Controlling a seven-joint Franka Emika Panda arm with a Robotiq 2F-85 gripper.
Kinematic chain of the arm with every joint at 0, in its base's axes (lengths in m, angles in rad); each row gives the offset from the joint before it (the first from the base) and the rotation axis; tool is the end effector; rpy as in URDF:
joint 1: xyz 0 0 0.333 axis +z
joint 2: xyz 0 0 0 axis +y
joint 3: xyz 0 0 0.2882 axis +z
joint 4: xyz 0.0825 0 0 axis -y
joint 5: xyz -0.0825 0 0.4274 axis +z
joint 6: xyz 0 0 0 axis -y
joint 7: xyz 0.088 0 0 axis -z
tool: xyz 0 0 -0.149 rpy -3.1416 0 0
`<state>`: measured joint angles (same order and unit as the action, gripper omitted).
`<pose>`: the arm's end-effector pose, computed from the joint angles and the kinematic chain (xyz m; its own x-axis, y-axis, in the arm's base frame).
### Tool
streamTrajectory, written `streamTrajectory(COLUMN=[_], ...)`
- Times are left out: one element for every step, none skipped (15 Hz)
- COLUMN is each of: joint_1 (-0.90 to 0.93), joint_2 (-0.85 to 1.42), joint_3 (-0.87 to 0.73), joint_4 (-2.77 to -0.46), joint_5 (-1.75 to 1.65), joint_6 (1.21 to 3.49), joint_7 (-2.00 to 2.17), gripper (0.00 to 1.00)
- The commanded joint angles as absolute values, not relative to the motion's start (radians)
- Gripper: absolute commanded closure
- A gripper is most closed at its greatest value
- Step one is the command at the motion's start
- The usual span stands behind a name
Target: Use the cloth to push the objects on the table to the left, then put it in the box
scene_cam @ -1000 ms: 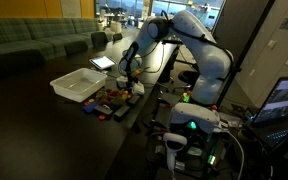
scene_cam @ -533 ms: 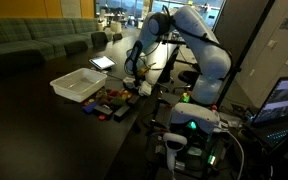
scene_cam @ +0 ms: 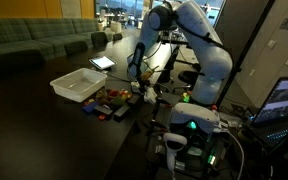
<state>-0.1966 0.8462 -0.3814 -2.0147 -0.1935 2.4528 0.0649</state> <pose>0.4014 -0.3304 -0.0609 0.8245 -0.4269 -0.3715 -0.2981 -0.8856 0.3561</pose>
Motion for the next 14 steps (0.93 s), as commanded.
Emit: streamTrajectory(joint_1=[-0.161, -0.155, -0.148, -0.142, -0.137, -0.131, -0.123, -0.119, -0.116, -0.107, -0.104, -0.099, -0.094, -0.086], joint_2=[0.784, 0.783, 0.782, 0.781, 0.785, 0.791, 0.798, 0.794, 0.791, 0.79, 0.785, 0.786, 0.779, 0.776], joint_3=[-0.352, -0.339, -0.321, -0.305, -0.29, -0.274, -0.259, -0.247, -0.231, -0.218, -0.202, -0.183, -0.165, -0.147], joint_4=[-2.112, -2.122, -2.129, -2.132, -2.13, -2.123, -2.111, -2.105, -2.097, -2.091, -2.086, -2.078, -2.076, -2.071], joint_5=[-0.198, -0.194, -0.188, -0.182, -0.178, -0.174, -0.169, -0.167, -0.159, -0.157, -0.153, -0.148, -0.145, -0.142], joint_6=[2.417, 2.413, 2.411, 2.413, 2.416, 2.418, 2.417, 2.412, 2.402, 2.405, 2.404, 2.406, 2.41, 2.413], joint_7=[0.088, 0.093, 0.093, 0.098, 0.102, 0.106, 0.114, 0.112, 0.11, 0.11, 0.102, 0.098, 0.09, 0.086], gripper=[0.87, 0.87, 0.88, 0.87, 0.88, 0.87, 0.87, 0.87, 0.86, 0.87, 0.87, 0.87, 0.87, 0.87])
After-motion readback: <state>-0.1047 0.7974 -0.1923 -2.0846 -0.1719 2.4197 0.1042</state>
